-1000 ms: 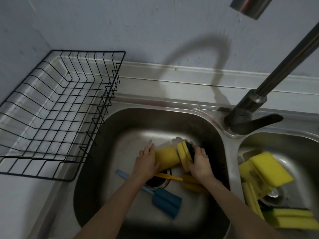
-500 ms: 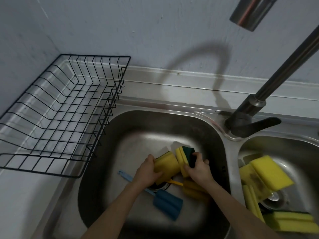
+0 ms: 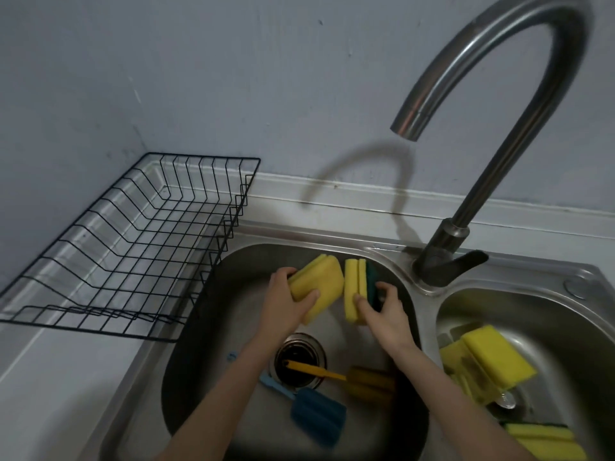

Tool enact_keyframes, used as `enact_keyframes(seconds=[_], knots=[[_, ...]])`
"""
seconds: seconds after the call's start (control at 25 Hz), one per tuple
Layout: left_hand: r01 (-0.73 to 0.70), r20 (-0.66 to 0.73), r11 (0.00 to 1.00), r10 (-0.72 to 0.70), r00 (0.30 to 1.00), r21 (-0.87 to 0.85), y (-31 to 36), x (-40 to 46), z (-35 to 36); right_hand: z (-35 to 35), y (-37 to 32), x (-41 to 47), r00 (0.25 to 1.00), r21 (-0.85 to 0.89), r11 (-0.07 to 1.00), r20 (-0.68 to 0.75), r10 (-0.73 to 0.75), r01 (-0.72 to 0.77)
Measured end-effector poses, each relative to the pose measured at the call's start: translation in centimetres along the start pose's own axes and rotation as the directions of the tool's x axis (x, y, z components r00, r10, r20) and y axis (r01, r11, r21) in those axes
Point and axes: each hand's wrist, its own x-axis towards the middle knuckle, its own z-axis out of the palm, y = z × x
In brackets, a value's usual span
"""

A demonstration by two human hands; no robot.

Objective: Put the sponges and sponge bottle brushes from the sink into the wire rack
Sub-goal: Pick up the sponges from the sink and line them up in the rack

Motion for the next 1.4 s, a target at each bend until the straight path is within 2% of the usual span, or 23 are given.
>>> enact_keyframes(seconds=[0.24, 0.32, 0.6, 0.72, 0.88, 1.16, 1.28, 1.4], knots=[[-0.066, -0.048, 0.978, 0.057, 0.997, -0.198, 3.0, -2.4, -3.7, -0.5, -3.9, -2.0, 0.986, 0.084, 0.984, -0.062, -0.153, 0.158], [-0.114, -0.083, 0.97, 0.099, 0.992, -0.215, 3.8, -3.3, -5.3, -0.5, -5.2, -2.9, 0.978, 0.088, 0.976, -0.078, -0.194, 0.201], [-0.222, -0.138, 0.969, 0.206, 0.969, -0.112, 5.2, -5.5, -11.8, 1.2, -11.9, -5.2, 0.928, 0.06, 0.927, -0.076, -0.366, 0.371], [-0.255, -0.226, 0.966, 0.239, 0.944, -0.044, 4.7, -5.7, -14.8, 3.0, -14.5, -6.0, 0.902, 0.048, 0.902, 0.025, -0.43, 0.429], [-0.226, -0.263, 0.974, 0.216, 0.94, -0.008, 3.0, -5.1, -19.3, 6.1, -17.3, -6.3, 0.87, -0.03, 0.877, 0.148, -0.47, 0.479], [-0.161, -0.304, 0.987, 0.162, 0.939, 0.03, -1.3, -1.6, -24.8, 11.9, -21.7, -3.2, 0.833, -0.156, 0.824, 0.214, -0.509, 0.544], [-0.095, -0.308, 0.995, 0.1, 0.946, 0.031, -3.5, 0.7, -26.4, 14.5, -23.0, -0.2, 0.83, -0.24, 0.799, 0.255, -0.496, 0.552], [-0.087, -0.316, 0.994, 0.103, 0.943, 0.067, -5.1, 2.6, -27.1, 16.7, -23.7, 3.1, 0.823, -0.357, 0.744, 0.302, -0.481, 0.565]])
